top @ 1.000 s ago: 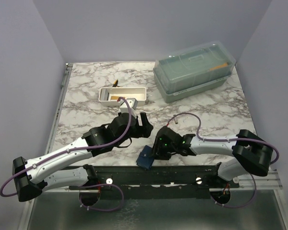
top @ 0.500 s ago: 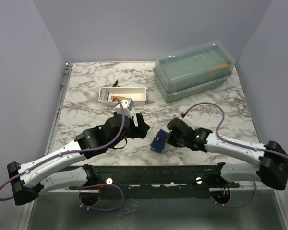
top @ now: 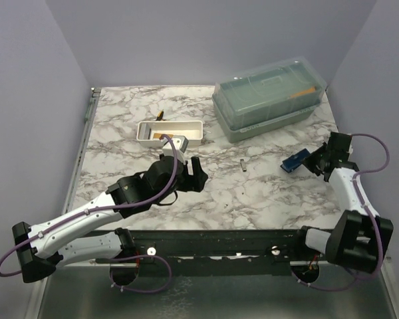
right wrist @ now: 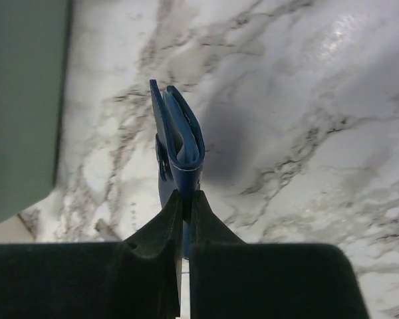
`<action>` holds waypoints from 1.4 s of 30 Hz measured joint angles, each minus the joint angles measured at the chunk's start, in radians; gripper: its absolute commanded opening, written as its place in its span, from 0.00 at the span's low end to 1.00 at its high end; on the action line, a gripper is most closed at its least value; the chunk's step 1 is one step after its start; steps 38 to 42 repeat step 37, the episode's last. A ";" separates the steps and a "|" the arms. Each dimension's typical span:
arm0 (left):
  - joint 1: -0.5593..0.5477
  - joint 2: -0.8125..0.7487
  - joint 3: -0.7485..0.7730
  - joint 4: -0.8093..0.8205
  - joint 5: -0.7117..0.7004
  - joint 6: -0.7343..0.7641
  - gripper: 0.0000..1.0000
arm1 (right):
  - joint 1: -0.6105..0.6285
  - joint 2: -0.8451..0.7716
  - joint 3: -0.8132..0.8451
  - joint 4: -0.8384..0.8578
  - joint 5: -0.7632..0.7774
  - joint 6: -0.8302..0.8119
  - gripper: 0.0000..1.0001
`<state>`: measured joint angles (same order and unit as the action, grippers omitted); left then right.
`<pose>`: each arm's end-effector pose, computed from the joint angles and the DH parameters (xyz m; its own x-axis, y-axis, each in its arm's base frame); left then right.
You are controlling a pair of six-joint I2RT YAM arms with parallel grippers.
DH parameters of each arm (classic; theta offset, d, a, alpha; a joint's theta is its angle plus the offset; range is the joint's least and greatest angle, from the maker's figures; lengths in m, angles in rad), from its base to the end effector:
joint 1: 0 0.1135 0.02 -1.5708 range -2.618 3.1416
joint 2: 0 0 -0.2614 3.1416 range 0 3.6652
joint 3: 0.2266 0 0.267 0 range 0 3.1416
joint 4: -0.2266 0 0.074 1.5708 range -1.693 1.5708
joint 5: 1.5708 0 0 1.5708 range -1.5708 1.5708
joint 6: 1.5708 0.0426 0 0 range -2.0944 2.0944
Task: Put the credit cards into the card holder
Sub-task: Place the card holder at the center of the board, then reset both arms
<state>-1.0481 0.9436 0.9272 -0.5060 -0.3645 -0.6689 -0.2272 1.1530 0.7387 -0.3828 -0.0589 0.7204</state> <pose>0.1261 -0.1885 0.3241 -0.6018 -0.1161 -0.7902 0.3597 0.8440 -0.3979 0.2516 -0.0556 0.2192 -0.4019 0.7688 -0.4974 0.5986 0.6316 0.4926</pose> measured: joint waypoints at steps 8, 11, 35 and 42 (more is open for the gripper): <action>0.000 -0.079 0.007 -0.021 -0.009 0.000 0.81 | -0.058 0.142 -0.020 -0.009 -0.040 -0.120 0.74; 0.000 -0.085 0.047 -0.036 -0.023 0.006 0.85 | -0.058 0.090 -0.009 -0.056 -0.040 -0.148 0.99; 0.001 -0.218 0.420 0.066 -0.280 0.309 0.95 | -0.056 -0.562 0.798 -0.251 -0.289 -0.295 1.00; 0.001 -0.232 0.420 0.074 -0.286 0.323 0.95 | -0.056 -0.581 0.797 -0.251 -0.275 -0.295 1.00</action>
